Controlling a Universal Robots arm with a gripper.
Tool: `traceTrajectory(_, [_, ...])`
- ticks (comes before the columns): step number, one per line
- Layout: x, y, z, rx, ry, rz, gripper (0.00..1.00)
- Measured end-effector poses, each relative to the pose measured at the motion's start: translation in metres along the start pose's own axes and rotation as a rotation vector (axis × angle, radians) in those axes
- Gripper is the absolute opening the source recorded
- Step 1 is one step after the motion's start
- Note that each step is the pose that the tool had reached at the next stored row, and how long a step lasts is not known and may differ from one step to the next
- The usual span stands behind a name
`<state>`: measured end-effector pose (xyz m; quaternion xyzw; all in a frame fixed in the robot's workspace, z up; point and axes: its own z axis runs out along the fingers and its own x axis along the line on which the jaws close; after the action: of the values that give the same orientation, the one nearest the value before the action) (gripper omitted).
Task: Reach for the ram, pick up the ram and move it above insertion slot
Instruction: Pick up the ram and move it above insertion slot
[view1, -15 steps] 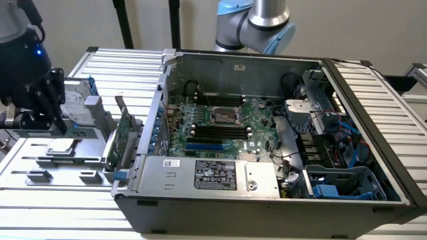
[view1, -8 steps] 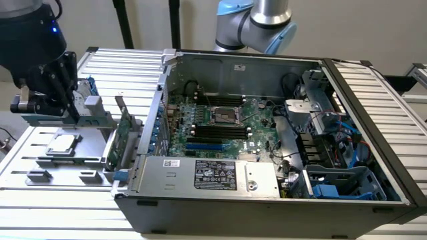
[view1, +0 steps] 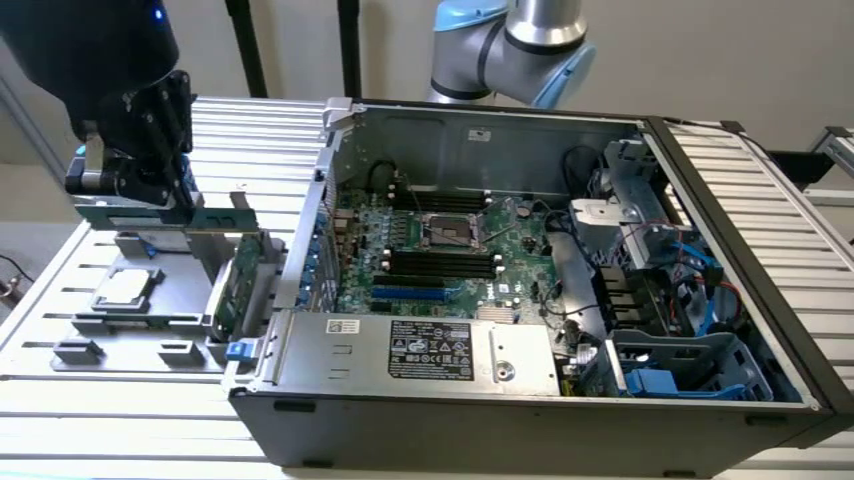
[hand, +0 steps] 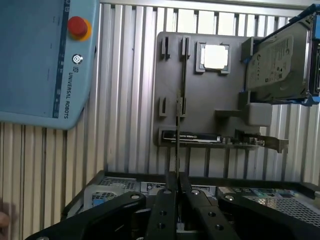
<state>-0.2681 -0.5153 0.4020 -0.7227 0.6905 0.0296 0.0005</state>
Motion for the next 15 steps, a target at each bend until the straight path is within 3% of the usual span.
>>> traceTrajectory(8, [0.001, -0.0361, -0.0072, 0.0007, -0.0159, -0.001, 0.13])
traceTrajectory(15, [0.002, -0.0678, -0.0087, 0.001, -0.0228, -0.001, 0.13])
